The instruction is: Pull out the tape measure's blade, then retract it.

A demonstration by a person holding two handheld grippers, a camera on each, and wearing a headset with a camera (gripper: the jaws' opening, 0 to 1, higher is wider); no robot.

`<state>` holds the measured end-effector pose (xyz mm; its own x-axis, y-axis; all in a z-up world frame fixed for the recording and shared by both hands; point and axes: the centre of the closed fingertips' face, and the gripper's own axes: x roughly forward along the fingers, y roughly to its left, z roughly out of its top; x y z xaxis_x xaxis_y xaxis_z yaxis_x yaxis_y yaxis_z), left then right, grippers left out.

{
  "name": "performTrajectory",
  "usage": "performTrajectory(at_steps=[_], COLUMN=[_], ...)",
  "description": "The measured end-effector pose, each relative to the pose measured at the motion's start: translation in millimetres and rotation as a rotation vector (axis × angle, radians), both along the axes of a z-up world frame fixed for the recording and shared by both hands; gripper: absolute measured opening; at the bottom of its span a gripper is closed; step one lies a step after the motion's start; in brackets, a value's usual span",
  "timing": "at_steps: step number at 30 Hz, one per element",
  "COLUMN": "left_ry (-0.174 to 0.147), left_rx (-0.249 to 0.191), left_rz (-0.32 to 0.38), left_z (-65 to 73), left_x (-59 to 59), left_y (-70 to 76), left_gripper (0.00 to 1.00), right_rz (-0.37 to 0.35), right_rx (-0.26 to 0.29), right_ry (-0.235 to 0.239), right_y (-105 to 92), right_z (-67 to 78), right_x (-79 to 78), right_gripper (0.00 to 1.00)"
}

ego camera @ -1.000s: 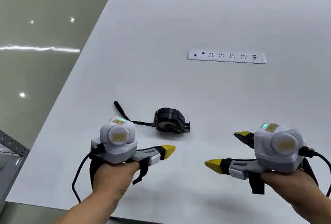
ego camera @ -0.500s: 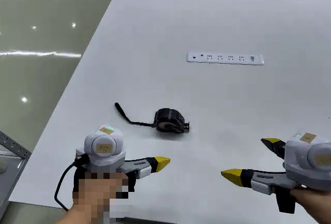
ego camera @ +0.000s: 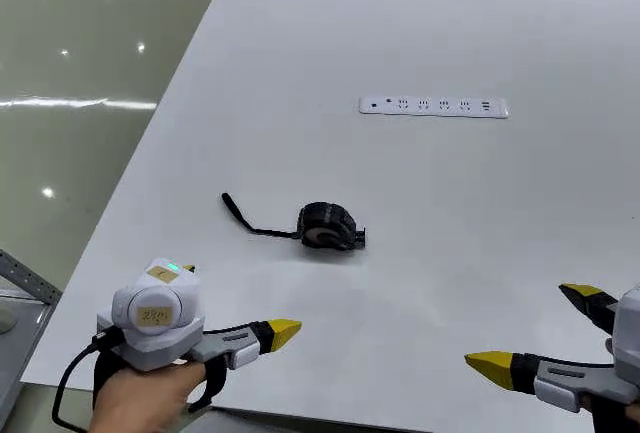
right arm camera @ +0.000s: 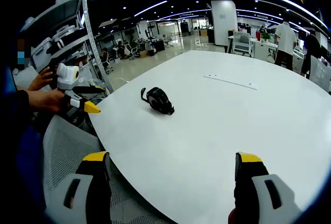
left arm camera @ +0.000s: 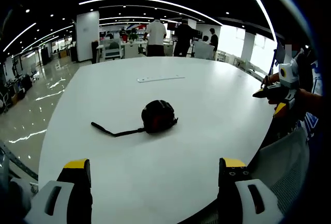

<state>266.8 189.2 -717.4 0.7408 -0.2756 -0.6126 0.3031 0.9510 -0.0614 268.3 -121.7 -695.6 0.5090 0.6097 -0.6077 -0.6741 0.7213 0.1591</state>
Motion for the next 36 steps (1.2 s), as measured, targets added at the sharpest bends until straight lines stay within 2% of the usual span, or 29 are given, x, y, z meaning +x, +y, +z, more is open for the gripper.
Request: performTrajectory(at_steps=[7,13,20,36], left_ry=[0.004,0.003,0.002,0.000], left_rx=[0.031,0.031,0.049,0.040], left_rz=[-0.019,-0.023,-0.039,-0.016], left_z=[9.6,16.7,20.7,21.3], left_x=[-14.3,-20.4,-24.8,-27.2], left_y=[3.5,6.7,8.0,14.9], left_gripper=[1.00,1.00,1.00,1.00], right_rz=[0.000,-0.016,-0.025,-0.026], right_rx=[-0.015,-0.022,-0.033,-0.040], right_ry=[-0.008,-0.020,-0.011,-0.014], right_y=[-5.5,-15.3,-23.6,-27.5], right_z=[8.9,17.0,16.6,20.8], right_x=[-11.9,-15.9,-16.1,-15.8], right_gripper=[1.00,1.00,1.00,1.00])
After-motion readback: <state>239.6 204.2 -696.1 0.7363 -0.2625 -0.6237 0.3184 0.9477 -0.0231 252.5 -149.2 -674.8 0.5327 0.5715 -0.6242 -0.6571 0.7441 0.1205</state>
